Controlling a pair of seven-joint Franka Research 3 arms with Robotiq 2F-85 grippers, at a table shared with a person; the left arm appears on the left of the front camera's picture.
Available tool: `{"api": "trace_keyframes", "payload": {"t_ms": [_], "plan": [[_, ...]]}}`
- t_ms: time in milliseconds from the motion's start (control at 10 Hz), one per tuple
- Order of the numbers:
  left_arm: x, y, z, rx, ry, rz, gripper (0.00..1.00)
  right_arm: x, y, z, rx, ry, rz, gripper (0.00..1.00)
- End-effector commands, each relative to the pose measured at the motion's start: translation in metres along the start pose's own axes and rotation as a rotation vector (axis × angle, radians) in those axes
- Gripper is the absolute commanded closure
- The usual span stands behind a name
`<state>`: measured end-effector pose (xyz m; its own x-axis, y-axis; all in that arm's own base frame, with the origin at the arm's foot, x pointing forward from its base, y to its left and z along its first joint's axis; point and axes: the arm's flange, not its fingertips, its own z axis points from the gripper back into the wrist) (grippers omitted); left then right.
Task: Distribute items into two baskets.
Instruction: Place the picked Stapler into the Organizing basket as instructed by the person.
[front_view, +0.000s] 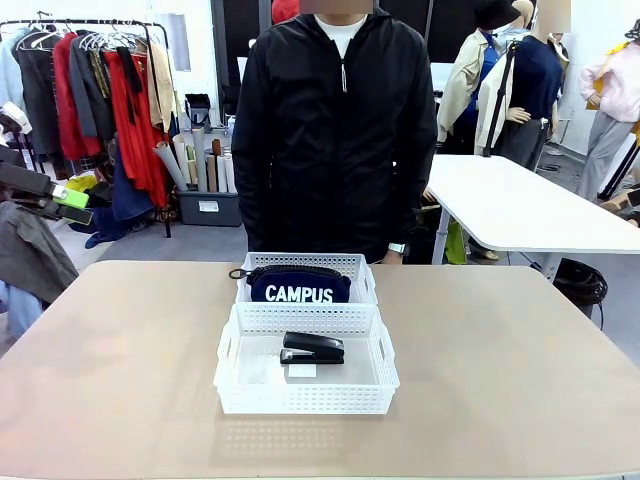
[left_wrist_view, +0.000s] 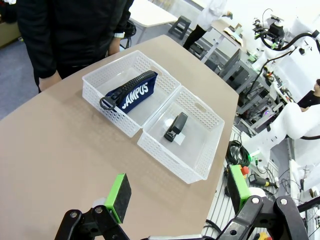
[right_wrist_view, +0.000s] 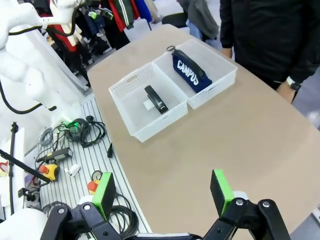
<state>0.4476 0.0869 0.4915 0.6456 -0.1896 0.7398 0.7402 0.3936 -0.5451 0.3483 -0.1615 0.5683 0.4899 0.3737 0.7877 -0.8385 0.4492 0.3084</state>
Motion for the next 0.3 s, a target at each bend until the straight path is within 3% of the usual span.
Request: {"api": "trace_keyframes", "payload": {"t_ms": [0, 200], "plan": [[-0.0005, -0.002, 0.0006, 0.001, -0.001, -0.001, 0.0, -0.001, 0.0002, -0.0015, 0.006, -0.033, 0.025, 0.0], [-0.0005, -0.002, 0.0006, 0.001, -0.001, -0.001, 0.0, -0.001, 0.0002, -0.0015, 0.006, -0.033, 0.025, 0.0]]}}
